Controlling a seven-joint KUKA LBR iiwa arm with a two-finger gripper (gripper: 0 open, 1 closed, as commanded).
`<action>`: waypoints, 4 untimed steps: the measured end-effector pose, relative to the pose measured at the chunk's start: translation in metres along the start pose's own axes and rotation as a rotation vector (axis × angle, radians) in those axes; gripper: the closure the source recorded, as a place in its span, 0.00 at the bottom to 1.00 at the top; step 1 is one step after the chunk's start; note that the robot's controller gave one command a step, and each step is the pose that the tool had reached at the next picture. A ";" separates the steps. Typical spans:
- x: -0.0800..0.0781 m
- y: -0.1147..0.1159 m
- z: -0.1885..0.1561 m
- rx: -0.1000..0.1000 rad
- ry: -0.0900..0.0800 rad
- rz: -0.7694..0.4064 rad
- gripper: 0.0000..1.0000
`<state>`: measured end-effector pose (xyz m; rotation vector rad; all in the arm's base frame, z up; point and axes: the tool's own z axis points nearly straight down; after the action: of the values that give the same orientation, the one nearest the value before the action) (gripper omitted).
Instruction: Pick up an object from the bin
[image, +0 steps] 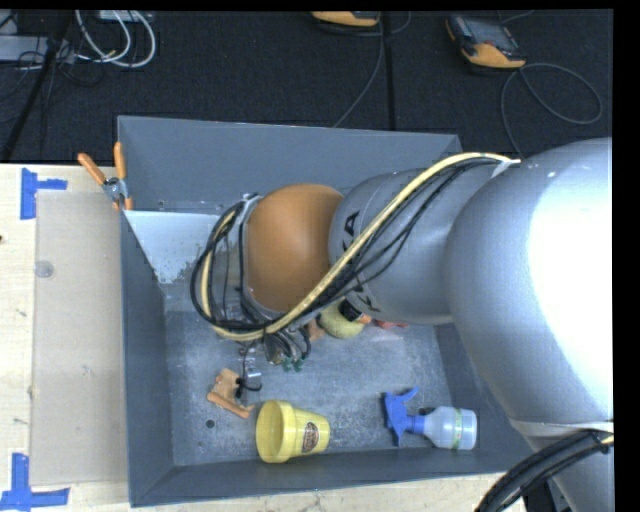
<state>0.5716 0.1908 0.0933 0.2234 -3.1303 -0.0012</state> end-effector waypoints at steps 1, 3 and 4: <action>0.027 -0.010 -0.007 0.001 0.009 -0.198 0.00; 0.031 -0.007 0.001 0.002 0.007 0.035 0.00; 0.015 0.004 0.022 0.001 0.003 -0.193 1.00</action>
Offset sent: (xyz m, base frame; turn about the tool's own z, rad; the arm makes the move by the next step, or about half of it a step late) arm -0.0294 -0.0128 0.0067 0.0945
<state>0.5565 0.1922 0.0713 0.5229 -3.0912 -0.0002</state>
